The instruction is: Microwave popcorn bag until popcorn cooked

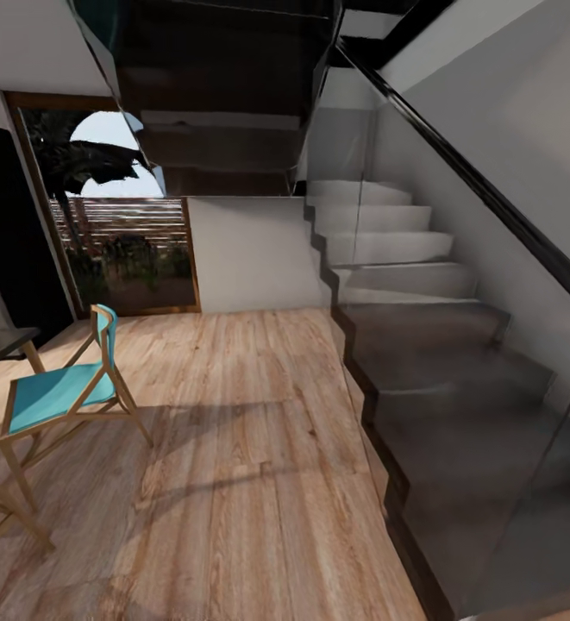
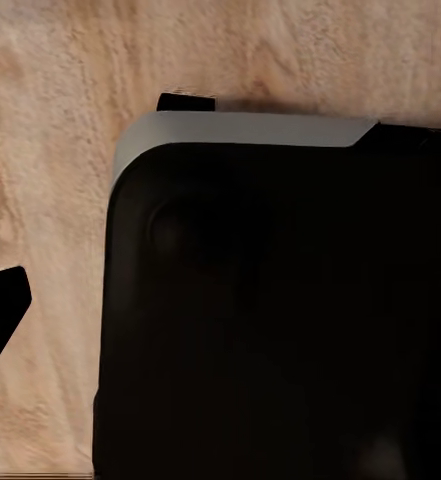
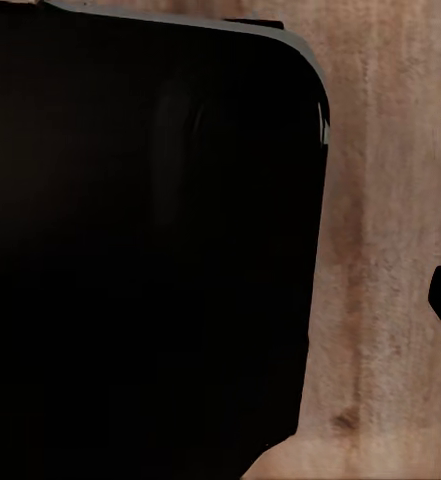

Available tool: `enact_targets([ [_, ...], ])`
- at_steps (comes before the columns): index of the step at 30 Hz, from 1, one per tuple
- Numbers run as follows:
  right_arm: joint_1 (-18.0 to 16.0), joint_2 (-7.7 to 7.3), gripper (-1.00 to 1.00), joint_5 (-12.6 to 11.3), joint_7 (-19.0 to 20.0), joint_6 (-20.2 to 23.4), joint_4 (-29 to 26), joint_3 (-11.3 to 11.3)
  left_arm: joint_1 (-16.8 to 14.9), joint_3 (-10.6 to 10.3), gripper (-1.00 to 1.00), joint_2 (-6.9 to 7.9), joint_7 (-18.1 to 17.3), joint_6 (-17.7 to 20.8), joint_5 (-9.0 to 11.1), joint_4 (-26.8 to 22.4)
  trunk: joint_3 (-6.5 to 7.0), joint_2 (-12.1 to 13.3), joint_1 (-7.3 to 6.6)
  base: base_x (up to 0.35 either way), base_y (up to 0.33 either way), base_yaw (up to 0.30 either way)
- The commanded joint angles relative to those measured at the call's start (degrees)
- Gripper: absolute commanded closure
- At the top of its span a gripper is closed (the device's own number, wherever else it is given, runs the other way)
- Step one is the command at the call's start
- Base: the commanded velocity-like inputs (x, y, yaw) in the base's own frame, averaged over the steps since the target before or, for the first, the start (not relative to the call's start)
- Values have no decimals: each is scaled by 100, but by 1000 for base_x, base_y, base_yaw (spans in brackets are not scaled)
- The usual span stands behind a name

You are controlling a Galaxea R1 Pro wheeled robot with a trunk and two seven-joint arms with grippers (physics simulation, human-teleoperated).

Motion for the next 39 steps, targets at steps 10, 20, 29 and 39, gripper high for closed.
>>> enact_targets([
  [10, -1, -25, -100, 22, -2, -34, 1, 3, -1, 5, -100, -80, 15, -2, 78, 27, -5, -2, 0, 0, 0, 281],
  [20, -1, -39, -100, 22, -2, -34, 0, 8, -1, 293, -100, -72, 45, -2, 86, 31, -5, -2, 0, 0, 0, 281],
  [29, -1, -39, -100, 22, -2, -34, -2, 7, -1, 568, -100, -67, 48, -2, 81, 42, -5, -2, 0, 0, 0, 281],
  [39, -1, -75, -100, 22, -6, -34, -4, 0, -1, 578, -100, -50, 53, -2, 89, 39, -5, -2, 0, 0, 0, 281],
])
